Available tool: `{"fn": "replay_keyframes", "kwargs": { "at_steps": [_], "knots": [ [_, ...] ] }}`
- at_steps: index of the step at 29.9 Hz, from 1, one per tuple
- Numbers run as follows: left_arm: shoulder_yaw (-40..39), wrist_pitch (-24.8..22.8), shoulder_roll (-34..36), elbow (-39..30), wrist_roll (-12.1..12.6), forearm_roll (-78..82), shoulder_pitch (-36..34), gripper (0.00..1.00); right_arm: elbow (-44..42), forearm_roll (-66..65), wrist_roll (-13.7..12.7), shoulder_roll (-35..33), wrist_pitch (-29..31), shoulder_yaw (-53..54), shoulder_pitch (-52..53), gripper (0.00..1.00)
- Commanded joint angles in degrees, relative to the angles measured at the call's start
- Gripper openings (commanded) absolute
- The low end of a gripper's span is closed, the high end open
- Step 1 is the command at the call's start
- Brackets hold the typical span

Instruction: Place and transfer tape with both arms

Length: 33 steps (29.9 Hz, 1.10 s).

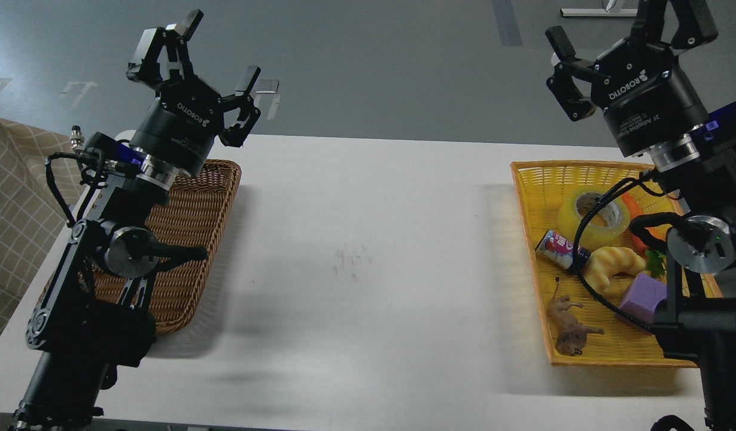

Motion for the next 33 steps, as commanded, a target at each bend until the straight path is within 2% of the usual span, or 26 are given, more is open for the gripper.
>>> {"fn": "replay_keyframes", "kwargs": {
  "at_steps": [1,33],
  "knots": [
    [0.5,0.0,-0.9,-0.1,-0.1,0.3,-0.6,0.99,-0.3,-0.6,-0.5,0.6,-1.2,-0.1,0.6,1.0],
    [0.5,-0.3,-1.6,-0.3,0.8,0.0,-1.0,0.99,0.5,-1.0,-0.1,0.6,-1.2,-1.6,0.4,1.0]
  ]
}}
